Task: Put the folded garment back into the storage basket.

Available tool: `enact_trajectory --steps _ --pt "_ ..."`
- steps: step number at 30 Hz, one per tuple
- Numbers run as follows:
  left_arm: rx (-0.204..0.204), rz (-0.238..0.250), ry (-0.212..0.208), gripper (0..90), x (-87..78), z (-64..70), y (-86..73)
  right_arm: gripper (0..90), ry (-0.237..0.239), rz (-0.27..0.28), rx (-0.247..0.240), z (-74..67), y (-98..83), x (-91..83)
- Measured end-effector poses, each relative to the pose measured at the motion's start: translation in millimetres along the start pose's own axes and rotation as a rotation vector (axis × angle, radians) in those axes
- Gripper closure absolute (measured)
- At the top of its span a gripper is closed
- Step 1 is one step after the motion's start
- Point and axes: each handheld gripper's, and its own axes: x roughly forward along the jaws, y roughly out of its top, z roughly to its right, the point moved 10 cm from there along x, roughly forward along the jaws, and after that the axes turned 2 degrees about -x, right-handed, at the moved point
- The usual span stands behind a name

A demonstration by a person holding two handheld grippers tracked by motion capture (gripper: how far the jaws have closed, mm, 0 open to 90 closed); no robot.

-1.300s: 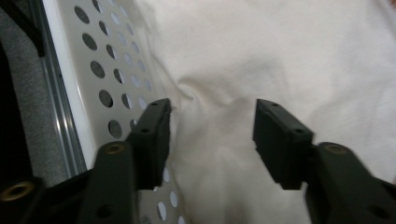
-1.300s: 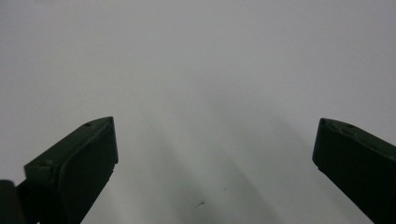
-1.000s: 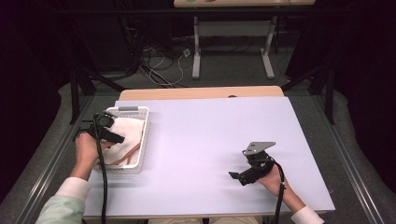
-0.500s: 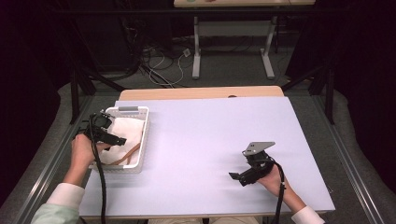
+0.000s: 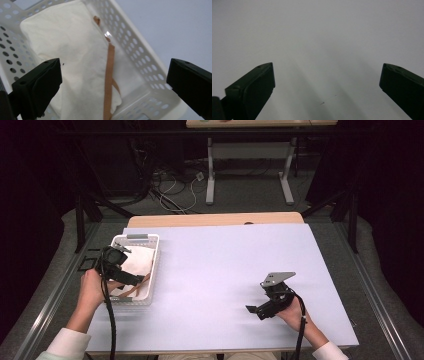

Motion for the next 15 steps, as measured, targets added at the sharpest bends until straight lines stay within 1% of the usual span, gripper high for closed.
enact_trajectory --steps 2,3,4,8,11,15 --pt "0.024 0.005 -0.009 0.4 -0.4 9.2 0.6 0.0 -0.001 -0.010 0.001 -0.5 -1.2 -1.0" --pt "0.040 0.006 -0.014 0.4 -0.3 13.4 0.6 0.0 0.008 -0.008 -0.002 -0.9 -1.6 -1.0" --pt "0.042 0.009 -0.018 0.4 0.2 17.2 0.6 0.0 0.008 -0.007 0.003 -1.4 -2.2 -1.3" --pt "0.080 0.024 -0.043 0.4 3.4 34.9 0.8 0.0 0.001 -0.009 0.011 0.0 -4.5 -4.7" --pt "0.094 0.034 -0.063 0.4 5.1 46.6 -0.2 0.0 -0.007 -0.002 0.013 0.6 -4.8 -7.0" --pt "0.116 0.052 -0.080 0.4 6.4 58.7 -1.2 0.0 -0.004 0.001 0.014 0.0 -6.8 -9.1"
